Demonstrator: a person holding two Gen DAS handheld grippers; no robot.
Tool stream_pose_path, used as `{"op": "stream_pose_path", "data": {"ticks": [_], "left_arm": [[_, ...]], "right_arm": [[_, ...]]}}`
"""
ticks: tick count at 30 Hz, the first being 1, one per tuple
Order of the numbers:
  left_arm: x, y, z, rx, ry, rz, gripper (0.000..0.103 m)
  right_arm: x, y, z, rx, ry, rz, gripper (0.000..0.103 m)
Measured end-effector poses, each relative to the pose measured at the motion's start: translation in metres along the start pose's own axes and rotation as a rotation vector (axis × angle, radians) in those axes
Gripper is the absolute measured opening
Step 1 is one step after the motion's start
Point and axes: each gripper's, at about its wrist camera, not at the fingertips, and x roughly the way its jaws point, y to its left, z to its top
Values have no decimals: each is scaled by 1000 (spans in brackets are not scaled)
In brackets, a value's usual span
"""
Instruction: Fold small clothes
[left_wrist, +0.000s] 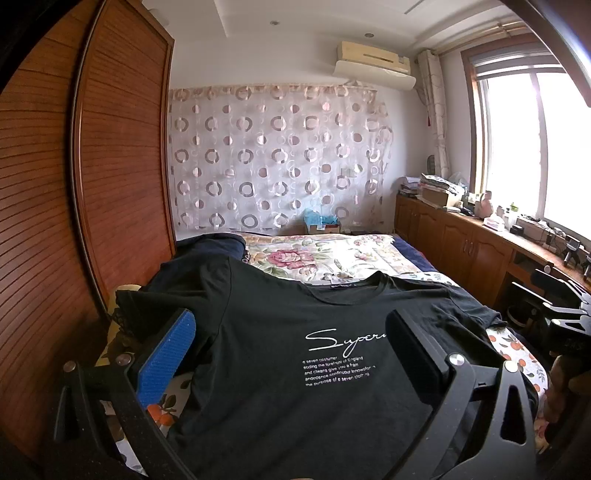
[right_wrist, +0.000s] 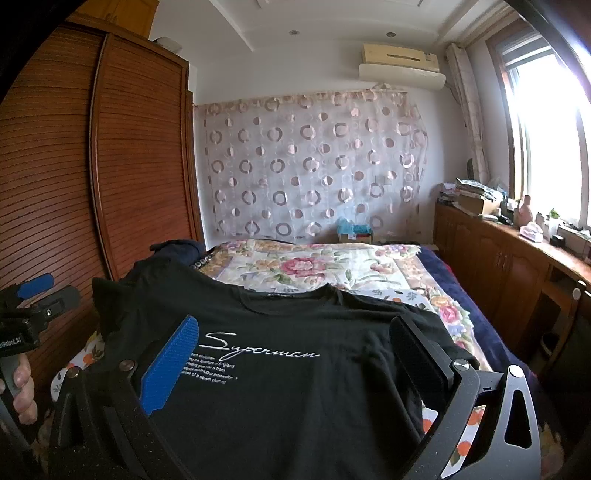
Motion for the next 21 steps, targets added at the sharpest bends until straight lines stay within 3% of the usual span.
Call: {"op": "stream_pose_path", "data": {"ticks": [21], "left_arm": [[1, -4, 1, 7, -8, 7, 103]], "right_arm": [[0, 2, -1, 5, -2, 1, 103]]}}
